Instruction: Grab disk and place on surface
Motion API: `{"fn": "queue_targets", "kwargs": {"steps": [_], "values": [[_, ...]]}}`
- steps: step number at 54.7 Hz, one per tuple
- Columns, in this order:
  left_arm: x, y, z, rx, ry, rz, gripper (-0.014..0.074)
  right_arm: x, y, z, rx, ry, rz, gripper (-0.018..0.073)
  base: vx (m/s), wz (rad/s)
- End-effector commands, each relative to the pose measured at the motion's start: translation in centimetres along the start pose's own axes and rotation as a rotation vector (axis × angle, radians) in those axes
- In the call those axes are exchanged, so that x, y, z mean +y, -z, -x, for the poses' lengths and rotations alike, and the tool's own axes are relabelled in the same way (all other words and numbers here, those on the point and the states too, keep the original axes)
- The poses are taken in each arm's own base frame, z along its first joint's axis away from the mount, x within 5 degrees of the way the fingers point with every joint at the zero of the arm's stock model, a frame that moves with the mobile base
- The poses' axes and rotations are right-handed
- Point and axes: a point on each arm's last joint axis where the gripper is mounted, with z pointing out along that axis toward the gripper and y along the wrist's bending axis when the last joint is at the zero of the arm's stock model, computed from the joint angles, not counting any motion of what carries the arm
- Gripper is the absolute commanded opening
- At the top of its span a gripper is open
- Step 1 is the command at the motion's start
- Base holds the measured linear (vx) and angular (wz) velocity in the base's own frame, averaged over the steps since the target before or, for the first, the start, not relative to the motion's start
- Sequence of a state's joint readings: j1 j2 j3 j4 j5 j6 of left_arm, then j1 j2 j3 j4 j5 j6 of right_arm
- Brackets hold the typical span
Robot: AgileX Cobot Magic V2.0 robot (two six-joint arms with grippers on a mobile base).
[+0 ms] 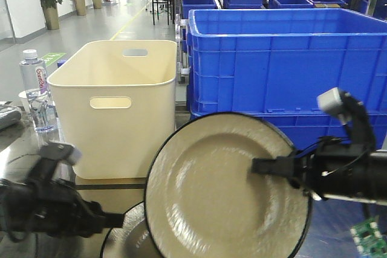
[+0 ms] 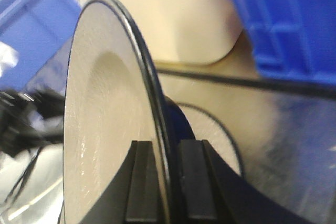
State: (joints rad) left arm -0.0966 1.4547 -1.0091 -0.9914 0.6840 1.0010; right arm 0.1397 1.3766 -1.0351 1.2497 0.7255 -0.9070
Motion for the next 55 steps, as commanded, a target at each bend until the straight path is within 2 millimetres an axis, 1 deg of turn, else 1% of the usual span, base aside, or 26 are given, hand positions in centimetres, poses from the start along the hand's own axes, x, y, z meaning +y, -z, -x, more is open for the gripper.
{"fn": "queue_targets", "kwargs": {"steps": [1, 6, 10, 14, 16, 19, 22, 25, 29, 33, 39, 45, 51, 55], "values": [[-1.6, 4.4, 2.0, -0.123, -0.071, 0.036, 0.0542, 1.2, -0.1, 1.4, -0.078, -0.047, 0.046, 0.0012, 0.00, 0.00], [-2.6, 7.2, 2.4, -0.180, -0.126, 0.082, 0.0542, 0.8, -1.5, 0.8, -0.042, -0.104, 0.061, 0.0043, 0.00, 0.00], [-3.6, 9.7, 2.7, -0.245, -0.167, 0.118, 0.0542, 0.5, -2.5, 0.3, -0.005, -0.135, 0.073, 0.0095, 0.00, 0.00], [-4.5, 11.4, 2.8, -0.303, -0.192, 0.145, 0.0542, 0.0, -3.3, -0.2, 0.037, -0.155, 0.091, 0.0176, 0.00, 0.00], [-4.9, 12.1, 2.9, -0.329, -0.204, 0.157, 0.0542, -0.3, -3.8, -0.5, 0.060, -0.166, 0.099, 0.0237, 0.00, 0.00], [-5.4, 12.9, 2.9, -0.356, -0.218, 0.167, 0.0542, -0.6, -4.2, -0.9, 0.086, -0.172, 0.106, 0.0315, 0.00, 0.00], [-5.8, 13.6, 2.9, -0.378, -0.230, 0.173, 0.0542, -0.9, -4.5, -1.2, 0.108, -0.171, 0.107, 0.0418, 0.00, 0.00], [-6.1, 14.0, 2.8, -0.391, -0.237, 0.175, 0.0542, -1.0, -4.7, -1.3, 0.118, -0.143, 0.100, 0.0503, 0.00, 0.00], [-6.3, 14.2, 2.8, -0.395, -0.234, 0.172, 0.0542, -1.3, -4.6, -1.4, 0.122, -0.037, 0.081, 0.0596, 0.00, 0.00], [-6.4, 14.2, 2.7, -0.391, -0.196, 0.156, 0.0542, -1.5, -4.4, -1.3, 0.118, 0.115, 0.040, 0.0647, 0.00, 0.00], [-6.4, 14.0, 2.6, -0.381, -0.156, 0.141, 0.0542, -2.3, -3.6, -0.9, 0.115, 0.389, -0.101, 0.0654, 0.00, 0.00], [-6.4, 14.0, 2.6, -0.373, -0.143, 0.130, 0.0533, -3.0, -2.5, -0.1, 0.107, 0.581, -0.262, 0.0628, 0.00, 0.00], [-6.5, 13.9, 2.4, -0.352, -0.131, 0.125, 0.0494, -3.1, -1.4, 0.4, 0.118, 0.690, -0.352, 0.0571, 0.00, 0.00], [-6.2, 13.9, 2.2, -0.327, -0.089, 0.144, 0.0442, -2.7, -0.6, 0.6, 0.113, 0.685, -0.389, 0.0491, 0.00, 0.00]]}}
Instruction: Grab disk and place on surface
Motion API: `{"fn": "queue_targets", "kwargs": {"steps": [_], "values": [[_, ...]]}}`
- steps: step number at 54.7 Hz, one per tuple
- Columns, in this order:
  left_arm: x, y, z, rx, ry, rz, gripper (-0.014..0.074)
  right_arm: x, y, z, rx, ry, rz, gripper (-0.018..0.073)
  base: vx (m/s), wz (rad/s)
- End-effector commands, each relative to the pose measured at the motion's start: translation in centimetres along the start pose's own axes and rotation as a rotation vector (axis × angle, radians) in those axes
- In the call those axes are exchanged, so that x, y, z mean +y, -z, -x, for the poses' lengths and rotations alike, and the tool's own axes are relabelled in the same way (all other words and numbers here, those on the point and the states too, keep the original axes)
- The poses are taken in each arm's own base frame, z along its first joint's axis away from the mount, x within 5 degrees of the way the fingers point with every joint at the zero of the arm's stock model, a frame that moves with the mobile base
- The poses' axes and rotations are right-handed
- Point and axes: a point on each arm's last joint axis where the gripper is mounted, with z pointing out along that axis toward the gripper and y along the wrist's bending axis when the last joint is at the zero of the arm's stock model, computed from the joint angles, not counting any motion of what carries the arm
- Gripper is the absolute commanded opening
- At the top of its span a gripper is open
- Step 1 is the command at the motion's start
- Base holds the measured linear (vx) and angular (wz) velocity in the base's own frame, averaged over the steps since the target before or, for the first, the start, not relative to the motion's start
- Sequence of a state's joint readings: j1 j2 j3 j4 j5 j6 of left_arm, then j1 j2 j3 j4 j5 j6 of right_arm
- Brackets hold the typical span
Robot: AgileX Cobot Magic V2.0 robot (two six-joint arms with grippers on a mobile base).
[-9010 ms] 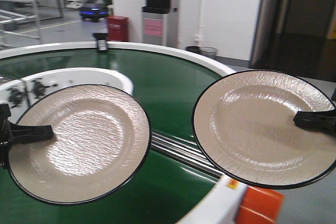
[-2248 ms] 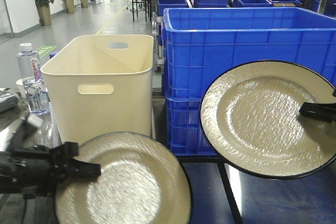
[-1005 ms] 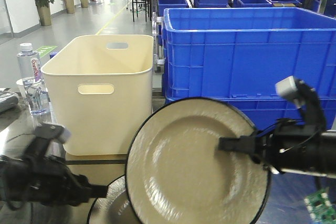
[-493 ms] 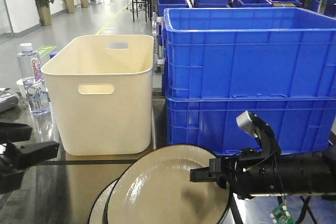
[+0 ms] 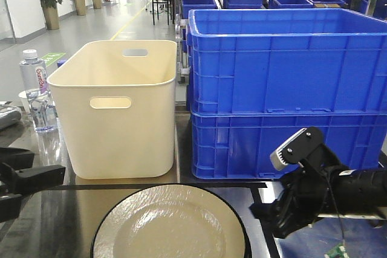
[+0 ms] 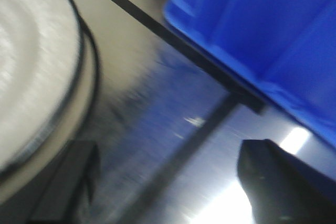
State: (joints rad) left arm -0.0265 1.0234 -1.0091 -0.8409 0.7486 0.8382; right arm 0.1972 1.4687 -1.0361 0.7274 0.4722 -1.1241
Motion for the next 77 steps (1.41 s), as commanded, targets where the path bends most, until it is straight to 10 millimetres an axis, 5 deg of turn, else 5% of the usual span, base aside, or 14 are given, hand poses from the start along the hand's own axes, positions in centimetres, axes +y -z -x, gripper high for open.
{"fn": "queue_targets", "kwargs": {"steps": [1, 12, 22, 29, 43, 54, 77], "values": [[0.0, 0.9, 1.1, -0.053, 0.054, 0.042, 0.0427, -0.8, 2.8, 1.9, -0.073, 0.013, -0.118, 0.0460, 0.00, 0.00], [1.9, 0.8, -1.4, 0.150, 0.100, 0.249, 0.0039, -0.6, 6.5, 1.8, -0.026, -0.173, -0.201, -0.0016, 0.00, 0.00], [3.2, 1.0, -5.6, 0.304, 0.156, 0.424, -0.0009, 0.3, 10.5, 0.4, 0.096, -0.281, -0.287, -0.0012, 0.00, 0.00], [2.1, 2.1, -8.2, 0.241, 0.144, 0.432, -0.0008, 2.0, 13.3, -1.1, -0.012, -0.266, -0.329, -0.0010, 0.00, 0.00], [-1.7, 6.4, -14.4, -0.032, 0.081, 0.440, -0.0008, 6.8, 16.3, -8.7, -0.336, -0.231, -0.420, -0.0009, 0.00, 0.00], [-3.6, 10.3, -14.0, -0.397, -0.012, 0.491, -0.0008, 9.0, 17.8, -12.2, -0.667, -0.157, -0.518, -0.0009, 0.00, 0.00], [-3.7, 10.3, -14.2, -0.380, -0.006, 0.484, -0.0007, 9.1, 18.3, -12.0, -0.783, -0.137, -0.548, -0.0009, 0.00, 0.00]]}}
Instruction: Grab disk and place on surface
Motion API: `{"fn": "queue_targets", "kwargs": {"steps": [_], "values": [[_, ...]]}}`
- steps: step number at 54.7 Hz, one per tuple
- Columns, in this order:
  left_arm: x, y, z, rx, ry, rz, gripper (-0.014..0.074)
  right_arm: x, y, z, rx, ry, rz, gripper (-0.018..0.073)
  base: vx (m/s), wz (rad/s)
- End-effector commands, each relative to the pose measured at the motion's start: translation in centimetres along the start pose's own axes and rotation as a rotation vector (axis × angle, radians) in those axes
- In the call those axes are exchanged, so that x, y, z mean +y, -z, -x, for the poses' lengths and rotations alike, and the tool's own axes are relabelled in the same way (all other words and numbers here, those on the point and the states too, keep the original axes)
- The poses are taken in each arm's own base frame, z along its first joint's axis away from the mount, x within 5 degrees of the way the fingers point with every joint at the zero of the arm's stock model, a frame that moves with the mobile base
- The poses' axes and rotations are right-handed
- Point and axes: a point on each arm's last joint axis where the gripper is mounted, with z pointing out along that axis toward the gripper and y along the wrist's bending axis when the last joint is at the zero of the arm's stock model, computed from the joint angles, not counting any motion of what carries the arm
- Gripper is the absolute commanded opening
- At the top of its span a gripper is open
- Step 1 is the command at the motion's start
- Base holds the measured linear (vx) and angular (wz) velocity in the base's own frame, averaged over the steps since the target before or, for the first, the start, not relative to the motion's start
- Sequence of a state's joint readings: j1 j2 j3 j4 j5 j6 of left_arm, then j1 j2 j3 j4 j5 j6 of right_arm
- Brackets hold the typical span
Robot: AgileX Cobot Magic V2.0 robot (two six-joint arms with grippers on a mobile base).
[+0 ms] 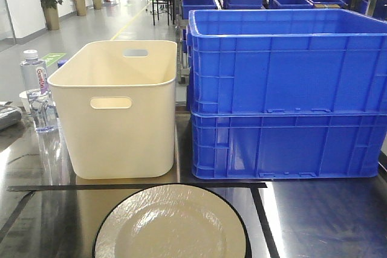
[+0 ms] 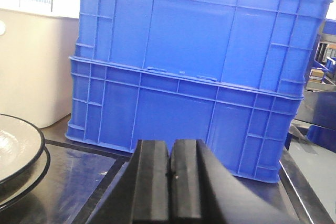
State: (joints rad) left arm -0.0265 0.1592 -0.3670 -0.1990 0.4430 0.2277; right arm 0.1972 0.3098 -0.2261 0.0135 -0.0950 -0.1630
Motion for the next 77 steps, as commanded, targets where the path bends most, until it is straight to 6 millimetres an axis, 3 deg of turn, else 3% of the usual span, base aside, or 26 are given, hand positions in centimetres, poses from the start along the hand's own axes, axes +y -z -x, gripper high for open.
{"fn": "queue_targets", "kwargs": {"steps": [1, 27, 31, 45, 49, 77], "values": [[0.1, 0.2, 1.6, -0.095, 0.018, 0.013, -0.0007, -0.3, -0.1, 1.7, -0.108, 0.004, -0.019, -0.0009, 0.00, 0.00], [0.3, 0.0, 0.9, -0.090, -0.010, 0.029, -0.0007, -0.3, -0.1, 1.6, -0.107, 0.004, -0.019, -0.0009, 0.00, 0.00], [0.5, -0.4, -0.7, -0.089, -0.059, 0.059, -0.0007, -0.3, -0.1, 1.6, -0.107, 0.004, -0.019, -0.0009, 0.00, 0.00], [0.5, -1.7, -8.9, -0.230, 0.074, 0.089, -0.0007, -0.3, -0.1, 1.6, -0.107, 0.004, -0.019, -0.0009, 0.00, 0.00], [0.5, -1.8, -9.1, -0.160, 0.070, 0.086, -0.0007, -0.3, 0.0, 1.7, -0.110, 0.004, -0.019, -0.0009, 0.00, 0.00], [0.5, -1.8, -9.1, -0.153, 0.072, 0.087, -0.0007, -0.3, 0.0, 1.7, -0.110, 0.004, -0.019, -0.0009, 0.00, 0.00]]}}
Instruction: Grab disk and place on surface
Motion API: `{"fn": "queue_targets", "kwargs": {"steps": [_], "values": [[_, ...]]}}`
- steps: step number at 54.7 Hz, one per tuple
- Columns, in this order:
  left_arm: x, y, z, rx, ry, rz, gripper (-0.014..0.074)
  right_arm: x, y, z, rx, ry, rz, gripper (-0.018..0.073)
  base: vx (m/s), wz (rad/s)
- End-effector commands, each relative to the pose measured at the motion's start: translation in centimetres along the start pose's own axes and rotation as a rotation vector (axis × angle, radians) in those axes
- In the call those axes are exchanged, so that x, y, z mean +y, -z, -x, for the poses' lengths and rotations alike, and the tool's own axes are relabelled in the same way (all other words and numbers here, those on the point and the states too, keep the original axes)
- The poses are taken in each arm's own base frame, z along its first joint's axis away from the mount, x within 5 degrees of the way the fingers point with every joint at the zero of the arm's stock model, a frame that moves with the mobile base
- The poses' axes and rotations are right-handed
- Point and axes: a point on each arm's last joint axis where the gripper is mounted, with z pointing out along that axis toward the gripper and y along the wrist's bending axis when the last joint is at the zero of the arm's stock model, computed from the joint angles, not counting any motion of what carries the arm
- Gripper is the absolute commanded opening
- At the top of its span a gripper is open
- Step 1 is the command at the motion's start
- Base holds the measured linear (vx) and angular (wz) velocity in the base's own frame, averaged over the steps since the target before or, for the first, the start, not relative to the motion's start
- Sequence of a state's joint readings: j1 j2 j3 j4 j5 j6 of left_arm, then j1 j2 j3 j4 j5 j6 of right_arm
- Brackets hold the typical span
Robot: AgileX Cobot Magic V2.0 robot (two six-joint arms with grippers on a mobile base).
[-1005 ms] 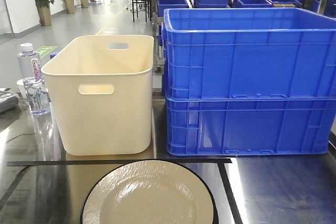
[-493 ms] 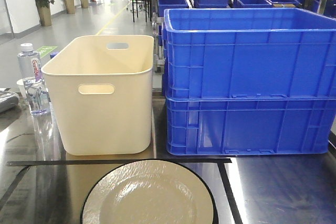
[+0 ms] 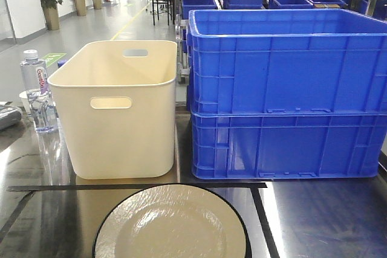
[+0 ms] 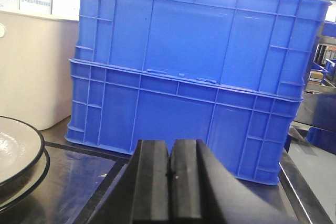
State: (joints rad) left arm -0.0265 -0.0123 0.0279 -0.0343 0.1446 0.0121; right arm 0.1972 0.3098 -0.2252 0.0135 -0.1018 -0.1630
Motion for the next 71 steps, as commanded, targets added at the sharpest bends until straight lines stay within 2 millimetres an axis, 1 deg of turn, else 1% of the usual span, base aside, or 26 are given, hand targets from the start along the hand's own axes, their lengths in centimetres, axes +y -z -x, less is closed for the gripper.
{"fn": "queue_targets", "kwargs": {"steps": [1, 28, 31, 33, 36, 40, 41, 44, 46, 47, 51, 60, 71], "values": [[0.0, 0.0, 0.3, -0.087, 0.009, 0.003, -0.0007, -0.3, 0.0, 1.6, -0.105, 0.004, -0.018, -0.0009, 0.00, 0.00], [0.0, 0.0, 0.3, -0.087, 0.009, 0.003, -0.0007, -0.3, 0.0, 1.6, -0.105, 0.004, -0.019, -0.0009, 0.00, 0.00], [0.0, 0.0, 0.3, -0.087, 0.009, 0.003, -0.0007, -0.2, 0.1, 1.4, -0.101, 0.006, -0.018, -0.0009, 0.00, 0.00], [0.0, 0.0, 0.3, -0.087, 0.009, 0.003, -0.0007, -0.2, 0.3, 1.0, -0.098, 0.006, -0.018, -0.0009, 0.00, 0.00], [0.0, 0.0, 0.3, -0.087, 0.009, 0.003, -0.0007, -0.1, 0.8, -0.3, -0.088, 0.007, -0.032, -0.0009, 0.00, 0.00], [0.0, 0.0, 0.3, -0.087, 0.009, 0.003, -0.0007, 0.0, 1.7, -2.6, -0.066, -0.007, -0.063, -0.0009, 0.00, 0.00], [0.0, 0.0, 0.3, -0.087, 0.009, 0.003, -0.0007, 0.1, 1.9, -3.7, -0.051, -0.021, -0.071, -0.0009, 0.00, 0.00], [0.0, 0.0, 0.3, -0.087, 0.009, 0.003, -0.0007, 0.3, 2.6, -5.6, -0.041, -0.032, -0.093, -0.0009, 0.00, 0.00], [0.0, 0.0, 0.3, -0.087, 0.009, 0.003, -0.0007, 0.3, 3.0, -6.2, -0.044, -0.035, -0.104, -0.0009, 0.00, 0.00], [0.0, 0.0, 0.3, -0.087, 0.009, 0.003, -0.0007, 0.4, 3.1, -6.5, 0.003, -0.037, -0.101, -0.0009, 0.00, 0.00], [0.0, 0.0, 0.3, -0.087, 0.009, 0.003, -0.0007, 0.4, 3.7, -6.7, 0.023, -0.036, -0.107, -0.0009, 0.00, 0.00], [0.0, 0.0, 0.3, -0.082, 0.010, 0.003, -0.0007, 0.5, 3.7, -7.5, 0.100, -0.041, -0.095, -0.0009, 0.00, 0.00], [0.0, 0.0, 0.3, -0.080, 0.010, 0.003, -0.0007, 0.5, 3.7, -7.6, 0.106, -0.041, -0.096, -0.0009, 0.00, 0.00]]}}
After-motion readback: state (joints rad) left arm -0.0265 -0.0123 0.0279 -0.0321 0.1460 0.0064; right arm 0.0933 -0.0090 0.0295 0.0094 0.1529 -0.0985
